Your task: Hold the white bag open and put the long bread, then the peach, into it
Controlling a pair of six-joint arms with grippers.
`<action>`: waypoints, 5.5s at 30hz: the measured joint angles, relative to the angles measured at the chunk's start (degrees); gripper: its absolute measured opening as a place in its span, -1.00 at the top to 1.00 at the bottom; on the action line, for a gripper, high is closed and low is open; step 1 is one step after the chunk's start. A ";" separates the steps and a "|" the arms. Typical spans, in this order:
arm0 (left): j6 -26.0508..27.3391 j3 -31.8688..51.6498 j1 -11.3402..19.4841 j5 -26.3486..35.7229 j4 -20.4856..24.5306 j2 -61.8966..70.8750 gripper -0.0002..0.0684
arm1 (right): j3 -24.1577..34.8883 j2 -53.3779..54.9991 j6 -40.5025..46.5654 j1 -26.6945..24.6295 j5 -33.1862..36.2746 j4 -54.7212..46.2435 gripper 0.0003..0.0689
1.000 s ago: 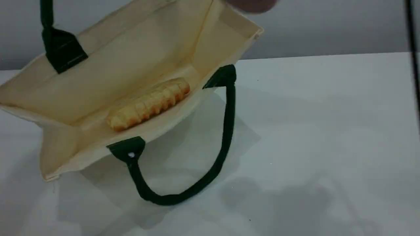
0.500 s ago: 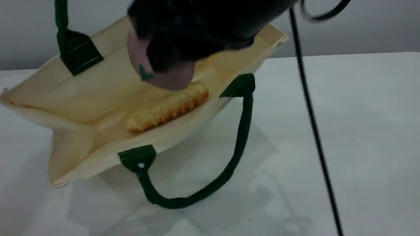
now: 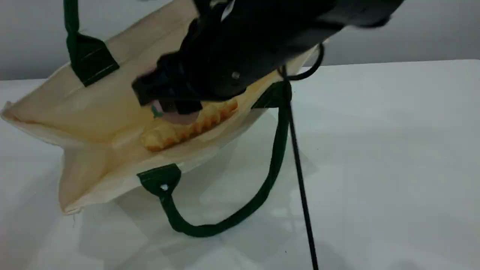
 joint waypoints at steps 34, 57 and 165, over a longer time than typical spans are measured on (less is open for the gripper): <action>-0.44 0.00 0.00 0.05 0.04 0.00 0.74 | -2.00 -11.35 -1.97 -12.04 17.83 -0.78 -0.72; -0.44 0.00 0.00 0.10 -3.61 0.00 0.74 | -2.00 -22.97 -2.01 -45.96 26.12 -7.15 -0.72; -45.22 79.50 0.26 -5.78 25.58 -91.46 -0.37 | 34.17 -107.20 12.66 -46.21 65.33 -22.01 -0.71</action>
